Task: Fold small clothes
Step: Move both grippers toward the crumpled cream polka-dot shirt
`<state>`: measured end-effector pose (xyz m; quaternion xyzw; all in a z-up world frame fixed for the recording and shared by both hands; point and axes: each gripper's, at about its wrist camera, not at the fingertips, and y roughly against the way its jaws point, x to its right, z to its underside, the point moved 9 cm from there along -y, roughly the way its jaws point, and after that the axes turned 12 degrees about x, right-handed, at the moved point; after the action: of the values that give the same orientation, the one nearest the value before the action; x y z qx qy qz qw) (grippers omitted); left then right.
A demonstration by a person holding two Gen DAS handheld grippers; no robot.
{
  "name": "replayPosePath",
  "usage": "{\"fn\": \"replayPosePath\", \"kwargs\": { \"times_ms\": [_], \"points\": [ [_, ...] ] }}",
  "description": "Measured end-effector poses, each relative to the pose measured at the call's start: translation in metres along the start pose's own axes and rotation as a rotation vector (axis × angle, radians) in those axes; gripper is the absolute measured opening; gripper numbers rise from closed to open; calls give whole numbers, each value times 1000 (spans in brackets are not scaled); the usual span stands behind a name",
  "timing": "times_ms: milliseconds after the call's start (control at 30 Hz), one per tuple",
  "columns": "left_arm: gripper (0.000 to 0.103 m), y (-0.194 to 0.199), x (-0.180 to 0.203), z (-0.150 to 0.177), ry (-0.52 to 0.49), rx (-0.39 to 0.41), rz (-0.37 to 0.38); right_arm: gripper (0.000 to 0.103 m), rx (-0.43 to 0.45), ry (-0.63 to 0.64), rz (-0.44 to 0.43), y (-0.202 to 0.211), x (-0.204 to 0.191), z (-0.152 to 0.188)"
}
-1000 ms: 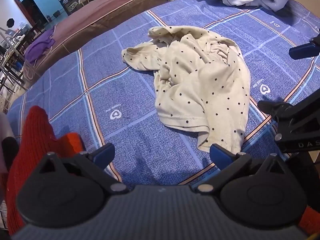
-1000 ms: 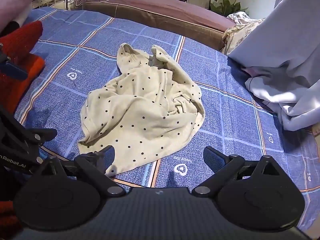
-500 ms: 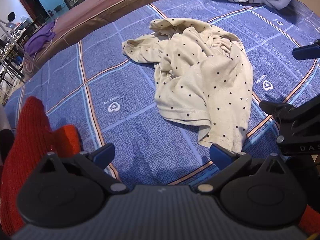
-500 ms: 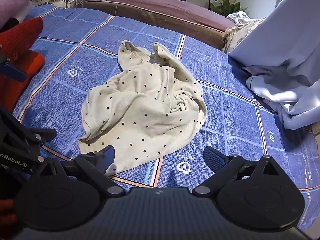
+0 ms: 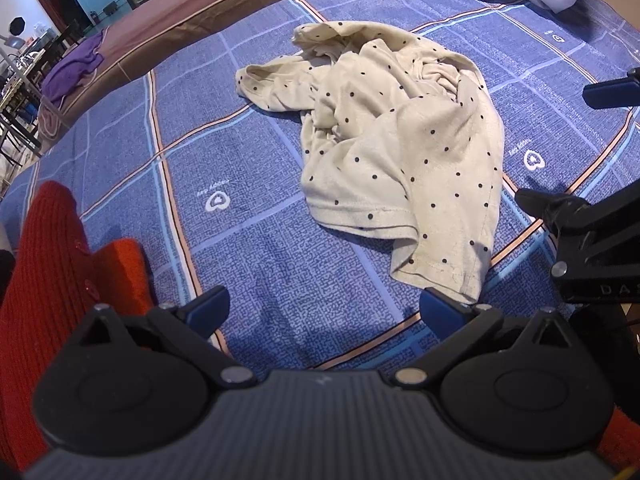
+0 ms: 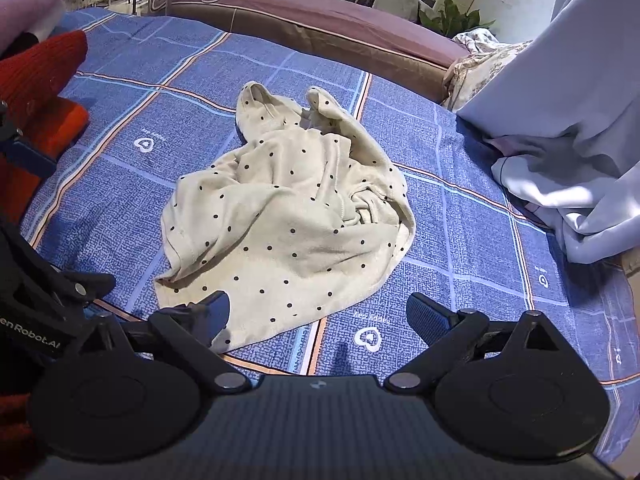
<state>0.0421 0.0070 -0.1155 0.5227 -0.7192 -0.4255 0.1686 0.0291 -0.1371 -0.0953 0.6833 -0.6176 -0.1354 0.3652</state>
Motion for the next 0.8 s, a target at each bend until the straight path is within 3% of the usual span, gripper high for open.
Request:
{"fn": "replayPosePath", "kwargs": {
  "times_ms": [800],
  "points": [
    [103, -2, -10, 3, -3, -9, -31, 103, 11, -15, 7, 0, 5, -1]
  ]
}}
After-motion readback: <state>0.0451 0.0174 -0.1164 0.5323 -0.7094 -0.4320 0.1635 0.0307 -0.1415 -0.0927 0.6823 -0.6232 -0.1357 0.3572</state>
